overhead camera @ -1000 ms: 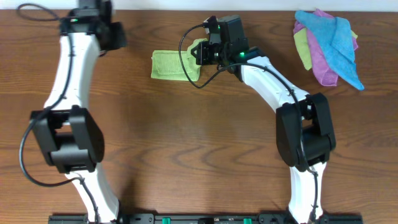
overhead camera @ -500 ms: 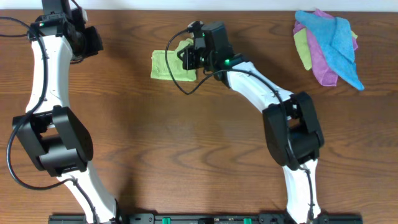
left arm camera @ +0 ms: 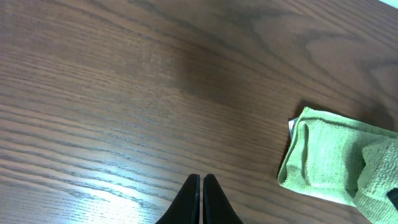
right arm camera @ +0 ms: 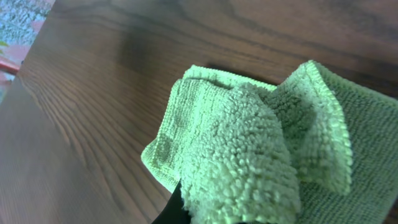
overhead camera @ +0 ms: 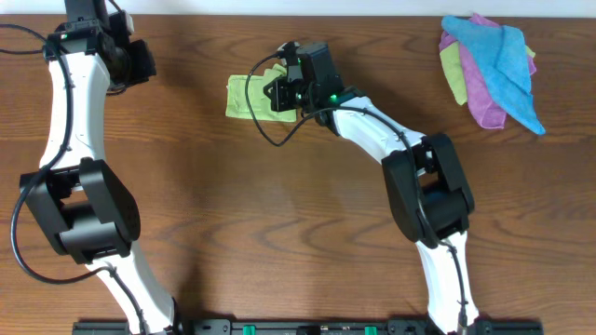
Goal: Fold the cloth
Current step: 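Fold the strip's right end leftward onto the left half with the right gripper, then release the folded cloth and retract the right gripper to rest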
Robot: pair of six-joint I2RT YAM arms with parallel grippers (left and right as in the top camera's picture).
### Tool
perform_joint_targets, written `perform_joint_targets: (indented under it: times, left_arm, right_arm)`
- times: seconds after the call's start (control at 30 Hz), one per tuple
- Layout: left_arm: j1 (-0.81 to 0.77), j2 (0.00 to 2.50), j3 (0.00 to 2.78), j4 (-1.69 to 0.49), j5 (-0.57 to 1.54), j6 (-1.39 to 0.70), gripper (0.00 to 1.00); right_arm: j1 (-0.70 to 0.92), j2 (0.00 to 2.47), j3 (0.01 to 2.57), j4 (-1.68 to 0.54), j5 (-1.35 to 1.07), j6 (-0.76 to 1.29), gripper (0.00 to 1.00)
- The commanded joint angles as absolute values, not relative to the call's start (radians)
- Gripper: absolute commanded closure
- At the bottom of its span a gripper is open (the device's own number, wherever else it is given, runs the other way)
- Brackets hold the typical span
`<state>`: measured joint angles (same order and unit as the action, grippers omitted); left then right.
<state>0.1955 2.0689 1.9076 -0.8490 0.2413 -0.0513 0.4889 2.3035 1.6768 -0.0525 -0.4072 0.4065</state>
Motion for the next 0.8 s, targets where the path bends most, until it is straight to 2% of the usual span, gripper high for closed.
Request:
perform_joint_targets:
  times: [0.0,0.77]
  left_arm:
    - [0.196,2.072,1.913,-0.852,0.256,-0.036,0.94]
    - [0.196,2.072,1.912,-0.848,0.256,-0.022,0.94]
  right_arm:
    - [0.505,2.335,1.69,-0.037,-0.404,0.405,0.98]
    - [0.536,2.374,1.69,0.064,-0.404,0.457,0.99]
